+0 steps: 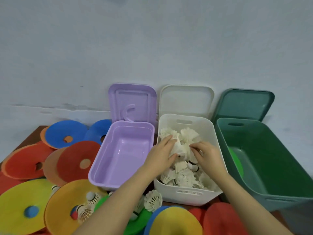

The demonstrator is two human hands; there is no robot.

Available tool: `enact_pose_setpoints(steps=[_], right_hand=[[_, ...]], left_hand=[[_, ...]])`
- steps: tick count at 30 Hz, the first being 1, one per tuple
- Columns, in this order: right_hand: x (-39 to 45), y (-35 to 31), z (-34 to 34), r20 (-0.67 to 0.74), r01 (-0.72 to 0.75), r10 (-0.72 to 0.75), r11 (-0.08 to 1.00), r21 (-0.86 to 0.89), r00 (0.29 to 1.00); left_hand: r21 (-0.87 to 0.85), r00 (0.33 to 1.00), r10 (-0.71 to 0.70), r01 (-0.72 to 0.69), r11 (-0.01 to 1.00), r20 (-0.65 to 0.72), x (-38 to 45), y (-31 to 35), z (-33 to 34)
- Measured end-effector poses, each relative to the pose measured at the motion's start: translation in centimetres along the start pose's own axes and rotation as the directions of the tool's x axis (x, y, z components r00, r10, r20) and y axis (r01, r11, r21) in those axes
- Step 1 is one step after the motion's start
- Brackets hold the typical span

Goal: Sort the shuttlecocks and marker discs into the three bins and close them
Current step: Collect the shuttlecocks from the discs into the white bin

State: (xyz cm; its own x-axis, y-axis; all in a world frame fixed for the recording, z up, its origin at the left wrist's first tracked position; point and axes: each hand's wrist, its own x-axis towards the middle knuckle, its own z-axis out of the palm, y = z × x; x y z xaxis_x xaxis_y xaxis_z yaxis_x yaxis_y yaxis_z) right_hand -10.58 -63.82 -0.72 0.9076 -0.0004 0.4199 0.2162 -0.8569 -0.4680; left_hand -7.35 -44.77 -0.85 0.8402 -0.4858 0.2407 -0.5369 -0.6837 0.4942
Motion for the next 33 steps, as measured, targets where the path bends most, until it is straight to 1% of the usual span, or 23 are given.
enact_pose_setpoints(steps=[1,2,3,5,7,9,12,15,16,18,20,22,25,27,31,33], right_hand=[[-0.5,0.5,0.2,0.03,0.021,-0.021,1.0,-0.003,0.999],[-0.9,0.8,0.5,0.058,0.043,-0.042,0.999,-0.01,0.997],[-1.4,0.9,0.8,0.094,0.062,-0.059,0.998,-0.029,0.994],[-2.0,1.0,1.4,0.194,0.104,-0.091,0.993,-0.055,0.977],[-2.1,0.7,1.5,0.292,0.069,-0.068,0.998,0.007,0.954],[-2.2,0.7,1.5,0.383,0.006,-0.035,0.997,0.077,0.923],[-2.6,1.1,1.7,0.523,-0.019,-0.002,0.999,0.034,0.853],[-2.9,1.1,1.7,0.584,-0.056,0.046,0.998,-0.001,0.811],[-3.0,1.0,1.6,0.582,-0.043,0.056,0.998,-0.036,0.812],[-2.8,0.5,1.6,0.533,0.0,0.066,0.992,-0.123,0.843],[-2.8,-0.5,1.8,0.44,0.038,0.043,0.984,-0.175,0.897],[-2.8,-2.1,2.1,0.347,0.068,-0.001,0.981,-0.179,0.938],[-2.7,-5.1,2.7,0.208,0.117,-0.092,0.987,-0.109,0.974],[-2.6,-7.2,3.3,0.145,0.159,-0.15,0.986,-0.052,0.978],[-3.1,-11.7,4.8,0.097,0.244,-0.247,0.969,0.048,0.964],[-3.7,-13.9,5.6,0.079,0.279,-0.286,0.956,0.09,0.955]], left_hand=[[0.077,0.997,-0.005,-0.001,0.997,0.08,-0.4,-0.2,0.5],[0.118,0.991,-0.005,-0.011,0.993,0.134,-1.0,-0.4,0.8],[0.118,0.989,0.011,-0.029,0.993,0.15,-1.5,-0.4,1.0],[0.04,0.992,0.054,-0.059,0.997,0.116,-2.4,0.1,1.0],[-0.002,0.994,0.057,-0.057,0.998,0.088,-2.8,0.3,0.9],[0.078,0.993,0.051,-0.06,0.995,0.111,-3.1,0.1,1.2],[0.23,0.983,0.034,-0.075,0.97,0.178,-3.3,-0.2,1.9],[0.287,0.975,0.014,-0.08,0.955,0.222,-3.2,0.0,1.8],[0.285,0.976,0.018,-0.081,0.955,0.217,-3.3,0.1,1.7],[0.258,0.985,0.019,-0.064,0.964,0.172,-3.6,0.2,1.1],[0.228,0.994,0.004,-0.029,0.973,0.108,-4.4,0.0,0.4],[0.218,0.999,-0.014,0.002,0.976,0.051,-5.5,-0.3,-0.7],[0.235,0.999,-0.048,0.041,0.971,0.024,-7.2,-1.5,-2.8],[0.264,0.997,-0.074,0.067,0.962,0.018,-8.6,-2.8,-4.3],[0.243,0.991,-0.134,0.136,0.961,-0.021,-12.5,-5.6,-7.2],[0.231,0.986,-0.153,0.164,0.959,-0.067,-14.8,-7.1,-8.4]])
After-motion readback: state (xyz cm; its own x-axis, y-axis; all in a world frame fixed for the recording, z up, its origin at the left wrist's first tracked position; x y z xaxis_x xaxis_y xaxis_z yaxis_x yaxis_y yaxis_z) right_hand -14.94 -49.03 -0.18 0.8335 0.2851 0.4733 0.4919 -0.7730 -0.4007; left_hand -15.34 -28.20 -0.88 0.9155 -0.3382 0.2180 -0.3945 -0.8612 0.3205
